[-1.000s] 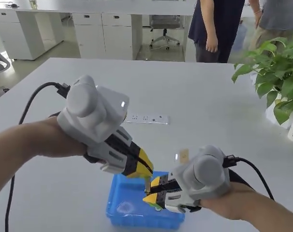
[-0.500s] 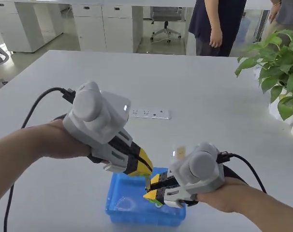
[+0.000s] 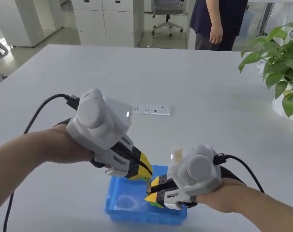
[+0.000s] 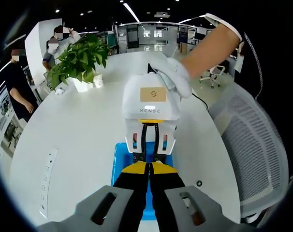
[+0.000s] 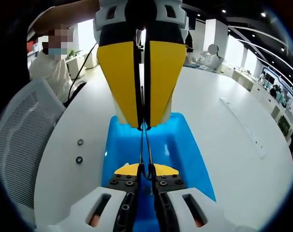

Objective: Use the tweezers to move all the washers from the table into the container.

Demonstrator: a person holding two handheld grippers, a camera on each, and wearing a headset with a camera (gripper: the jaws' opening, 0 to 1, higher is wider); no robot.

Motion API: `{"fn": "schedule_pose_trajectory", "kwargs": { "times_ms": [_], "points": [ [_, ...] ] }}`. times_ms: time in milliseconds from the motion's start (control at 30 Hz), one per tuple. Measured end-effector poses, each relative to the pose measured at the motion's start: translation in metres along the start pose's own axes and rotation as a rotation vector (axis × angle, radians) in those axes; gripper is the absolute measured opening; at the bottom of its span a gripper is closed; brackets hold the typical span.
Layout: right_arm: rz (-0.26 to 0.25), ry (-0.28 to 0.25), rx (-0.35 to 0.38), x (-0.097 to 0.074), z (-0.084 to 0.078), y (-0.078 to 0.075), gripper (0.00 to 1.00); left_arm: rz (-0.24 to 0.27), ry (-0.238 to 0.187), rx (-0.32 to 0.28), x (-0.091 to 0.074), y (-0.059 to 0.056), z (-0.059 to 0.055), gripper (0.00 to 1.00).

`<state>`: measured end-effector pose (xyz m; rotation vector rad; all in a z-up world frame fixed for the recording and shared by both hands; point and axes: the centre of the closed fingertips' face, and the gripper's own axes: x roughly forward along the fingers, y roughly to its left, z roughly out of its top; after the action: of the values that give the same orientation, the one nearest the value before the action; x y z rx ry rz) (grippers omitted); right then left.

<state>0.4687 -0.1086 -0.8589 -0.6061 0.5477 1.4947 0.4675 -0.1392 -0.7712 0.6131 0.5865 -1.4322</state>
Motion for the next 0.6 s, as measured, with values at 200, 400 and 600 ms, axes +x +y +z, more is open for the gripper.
{"fn": "schedule_pose_trajectory", "kwargs": {
  "times_ms": [200, 400, 600],
  "points": [
    [0.011, 0.016, -0.006, 0.0012, -0.0048, 0.0014, 0.10, -0.007, 0.004, -0.005, 0.0032, -0.0002, -0.0032, 0.04],
    [0.018, 0.025, -0.004, 0.0022, -0.0065, 0.0030, 0.11, -0.013, 0.006, -0.005, 0.0045, -0.0021, -0.0042, 0.04],
    [0.022, 0.028, -0.008, 0.0027, -0.0071, 0.0041, 0.11, -0.014, 0.005, -0.008, 0.0053, -0.0029, -0.0044, 0.04]
  ]
}}
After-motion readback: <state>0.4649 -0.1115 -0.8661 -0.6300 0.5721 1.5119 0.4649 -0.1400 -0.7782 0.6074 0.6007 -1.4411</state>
